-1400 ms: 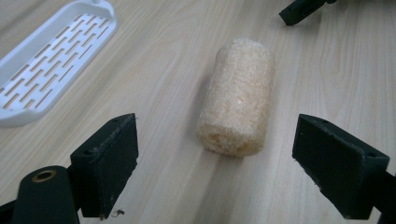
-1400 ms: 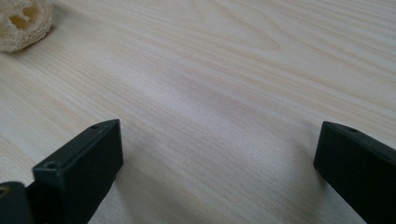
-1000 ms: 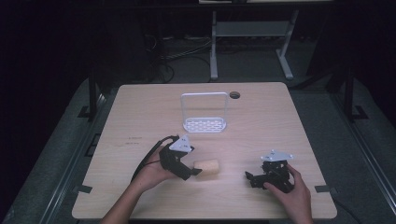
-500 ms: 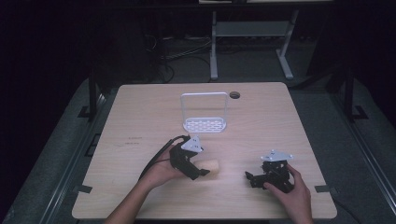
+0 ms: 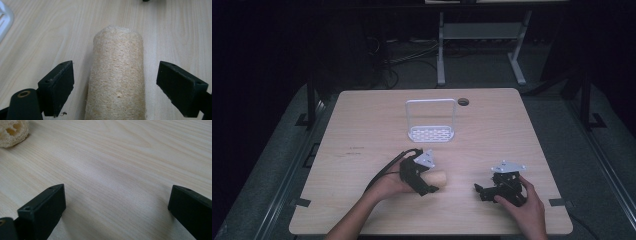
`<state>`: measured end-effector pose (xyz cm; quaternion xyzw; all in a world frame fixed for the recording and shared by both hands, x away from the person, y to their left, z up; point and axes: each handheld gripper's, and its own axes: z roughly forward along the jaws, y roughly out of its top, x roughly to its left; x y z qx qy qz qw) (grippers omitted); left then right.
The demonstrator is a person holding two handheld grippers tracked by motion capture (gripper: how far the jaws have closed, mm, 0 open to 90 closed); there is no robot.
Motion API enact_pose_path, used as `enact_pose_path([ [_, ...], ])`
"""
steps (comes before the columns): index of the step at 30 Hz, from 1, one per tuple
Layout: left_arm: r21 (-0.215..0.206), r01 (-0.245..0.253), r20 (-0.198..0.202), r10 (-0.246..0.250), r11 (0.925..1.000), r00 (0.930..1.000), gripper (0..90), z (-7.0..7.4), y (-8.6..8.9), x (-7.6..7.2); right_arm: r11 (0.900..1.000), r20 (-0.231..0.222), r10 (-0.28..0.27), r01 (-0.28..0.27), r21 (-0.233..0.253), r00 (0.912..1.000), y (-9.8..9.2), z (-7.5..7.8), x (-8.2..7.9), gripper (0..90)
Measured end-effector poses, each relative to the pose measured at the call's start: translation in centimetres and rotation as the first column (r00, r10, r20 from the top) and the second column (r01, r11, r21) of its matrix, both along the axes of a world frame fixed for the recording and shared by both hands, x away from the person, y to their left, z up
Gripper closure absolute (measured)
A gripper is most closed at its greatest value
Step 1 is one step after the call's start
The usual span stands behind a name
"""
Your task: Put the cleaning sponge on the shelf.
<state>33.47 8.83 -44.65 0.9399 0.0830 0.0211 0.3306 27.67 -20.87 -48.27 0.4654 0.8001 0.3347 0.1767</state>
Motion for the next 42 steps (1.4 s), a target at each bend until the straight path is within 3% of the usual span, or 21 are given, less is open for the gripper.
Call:
enact_pose_path([
  [15, 0.029, 0.011, -0.003, -0.011, 0.9995, 0.9999, 15.3, -1.1, -0.4, 0.3, 1.000, 0.000, 0.001, -0.001, 0.000, 1.0000, 0.0, 0.0, 0.0, 0.9],
  [26, 0.033, 0.021, -0.004, -0.021, 0.9992, 0.9998, 27.1, -1.1, -0.4, 0.3, 1.000, 0.000, 0.002, -0.002, 0.000, 1.0000, 0.0, 0.0, 0.0, 0.9],
  [33, 0.039, 0.036, -0.010, -0.035, 0.9986, 0.9993, 40.7, -1.1, -0.3, 0.3, 1.000, 0.000, 0.002, -0.002, 0.000, 1.0000, 0.0, 0.0, 0.0, 0.9],
  [42, 0.037, 0.028, -0.009, -0.028, 0.9989, 0.9996, 42.2, -1.0, -0.3, 0.2, 1.000, 0.000, 0.002, -0.002, 0.000, 1.0000, 0.0, 0.0, 0.0, 0.9],
])
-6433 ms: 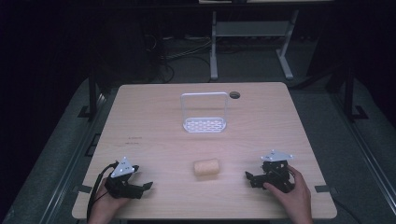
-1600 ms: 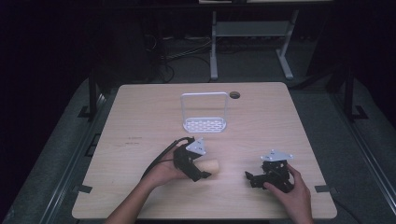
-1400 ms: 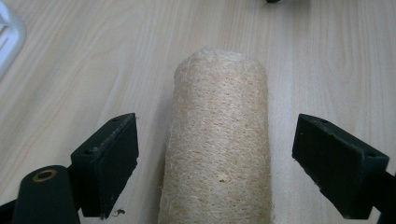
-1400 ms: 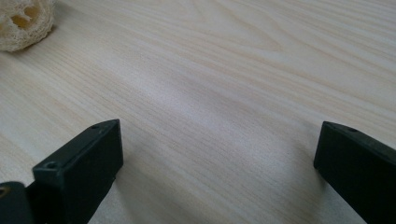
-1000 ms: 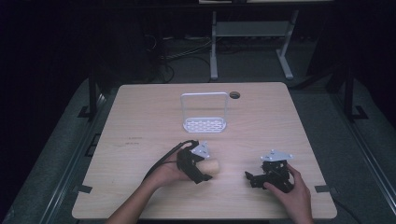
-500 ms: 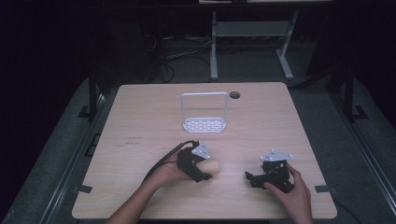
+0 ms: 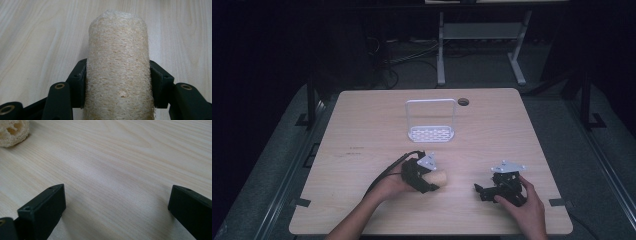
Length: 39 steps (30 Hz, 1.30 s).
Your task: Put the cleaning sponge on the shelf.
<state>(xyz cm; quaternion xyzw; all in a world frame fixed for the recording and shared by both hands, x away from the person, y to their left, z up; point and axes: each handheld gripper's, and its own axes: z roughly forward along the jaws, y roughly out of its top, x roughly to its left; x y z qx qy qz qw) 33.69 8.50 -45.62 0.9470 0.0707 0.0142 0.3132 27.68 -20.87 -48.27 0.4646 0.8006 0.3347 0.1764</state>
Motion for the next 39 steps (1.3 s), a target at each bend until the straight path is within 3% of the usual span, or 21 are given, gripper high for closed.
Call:
enact_pose_path([
  [4, -0.024, -0.036, -0.001, 0.036, 0.9991, 0.9994, 42.2, 0.3, 0.2, 0.0, 1.000, 0.000, 0.000, 0.000, 0.000, 1.0000, 0.0, 0.0, 0.0, 1.0],
  [14, -0.032, -0.129, 0.010, 0.129, 0.9912, 0.9916, 42.2, 0.8, 0.9, 0.2, 1.000, 0.000, 0.000, 0.000, 0.000, 1.0000, 0.0, 0.0, 0.0, 0.9],
  [23, -0.049, -0.241, 0.009, 0.241, 0.9694, 0.9704, 42.2, 0.7, 1.5, 0.5, 1.000, 0.000, 0.000, 0.000, 0.000, 1.0000, 0.0, 0.0, 0.0, 0.9],
  [26, -0.063, -0.285, 0.008, 0.286, 0.9564, 0.9581, 42.3, 0.7, 1.8, 0.7, 1.000, 0.000, 0.000, 0.000, 0.000, 1.0000, 0.0, 0.0, 0.0, 0.9],
  [39, -0.089, -0.393, 0.041, 0.397, 0.9154, 0.9169, 42.2, 1.4, 2.8, 1.8, 1.000, 0.000, 0.002, -0.002, 0.001, 1.0000, 0.0, 0.0, 0.0, 0.9],
])
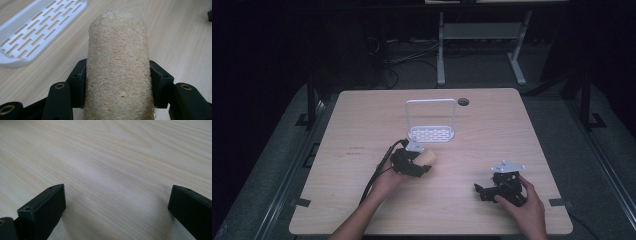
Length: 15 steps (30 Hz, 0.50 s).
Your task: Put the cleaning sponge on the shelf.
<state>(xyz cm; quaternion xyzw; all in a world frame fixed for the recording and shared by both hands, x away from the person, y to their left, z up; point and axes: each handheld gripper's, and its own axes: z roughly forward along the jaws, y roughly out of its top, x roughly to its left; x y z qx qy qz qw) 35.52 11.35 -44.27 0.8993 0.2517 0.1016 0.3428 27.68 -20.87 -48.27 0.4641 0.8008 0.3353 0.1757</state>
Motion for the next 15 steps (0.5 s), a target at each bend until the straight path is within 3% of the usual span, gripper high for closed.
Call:
enact_pose_path([
  [15, -0.007, -0.029, 0.011, 0.029, 0.9995, 0.9995, 42.2, 0.1, -0.5, 2.0, 1.000, 0.001, -0.001, 0.001, -0.001, 1.0000, 0.0, 0.0, 0.0, 0.9],
])
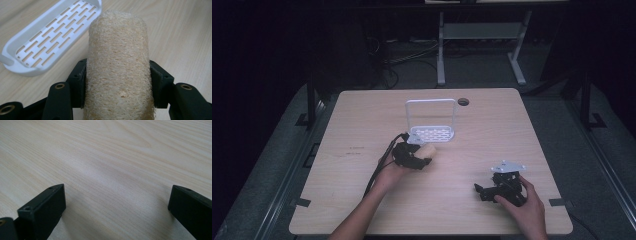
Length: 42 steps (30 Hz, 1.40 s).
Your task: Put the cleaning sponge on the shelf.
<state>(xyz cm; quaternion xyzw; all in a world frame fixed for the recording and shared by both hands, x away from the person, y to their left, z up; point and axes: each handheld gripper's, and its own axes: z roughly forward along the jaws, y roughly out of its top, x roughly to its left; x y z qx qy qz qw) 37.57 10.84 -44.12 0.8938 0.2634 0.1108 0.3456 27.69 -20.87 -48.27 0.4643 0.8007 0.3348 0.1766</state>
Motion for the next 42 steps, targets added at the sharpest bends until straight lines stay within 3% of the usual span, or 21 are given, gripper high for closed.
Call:
enact_pose_path([
  [6, 0.007, -0.004, 0.011, 0.004, 1.0000, 0.9999, 42.2, 0.1, -0.5, 0.9, 1.000, 0.000, 0.000, 0.000, 0.000, 1.0000, 0.0, 0.0, 0.0, 0.9],
  [42, -0.009, -0.050, -0.012, 0.050, 0.9987, 0.9987, 42.2, -0.3, -3.2, 5.9, 1.000, 0.000, 0.000, 0.000, 0.000, 1.0000, 0.0, 0.0, 0.0, 0.9],
])
